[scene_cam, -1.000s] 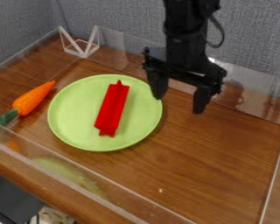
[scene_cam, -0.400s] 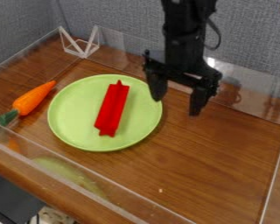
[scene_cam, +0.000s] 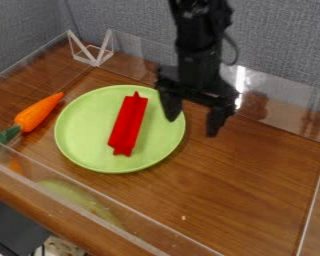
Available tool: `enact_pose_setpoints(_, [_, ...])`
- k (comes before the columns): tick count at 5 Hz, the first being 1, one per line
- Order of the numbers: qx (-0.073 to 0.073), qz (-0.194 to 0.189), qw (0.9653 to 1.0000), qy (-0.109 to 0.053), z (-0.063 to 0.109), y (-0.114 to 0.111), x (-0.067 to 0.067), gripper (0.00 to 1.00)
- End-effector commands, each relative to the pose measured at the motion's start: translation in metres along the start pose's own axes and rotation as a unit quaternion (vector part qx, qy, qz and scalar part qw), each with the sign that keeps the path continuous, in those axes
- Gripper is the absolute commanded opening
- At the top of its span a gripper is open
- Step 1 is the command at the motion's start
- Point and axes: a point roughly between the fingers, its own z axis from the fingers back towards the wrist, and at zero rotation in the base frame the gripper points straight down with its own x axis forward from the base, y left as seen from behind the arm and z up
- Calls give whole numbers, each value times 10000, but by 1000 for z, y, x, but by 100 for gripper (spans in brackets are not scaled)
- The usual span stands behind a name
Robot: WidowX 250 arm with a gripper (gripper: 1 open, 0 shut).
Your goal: Put the red object on the green plate
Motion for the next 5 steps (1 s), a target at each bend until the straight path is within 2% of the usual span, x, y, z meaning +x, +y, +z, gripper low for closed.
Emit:
enact_pose_setpoints(1, [99,385,9990,-196,1,9,6,100])
enact_pose_setpoints(4, [122,885,9953,-385,8,-10,4,100])
enact_pose_setpoints(5, [51,681,9966,-468,12,-17,9,100])
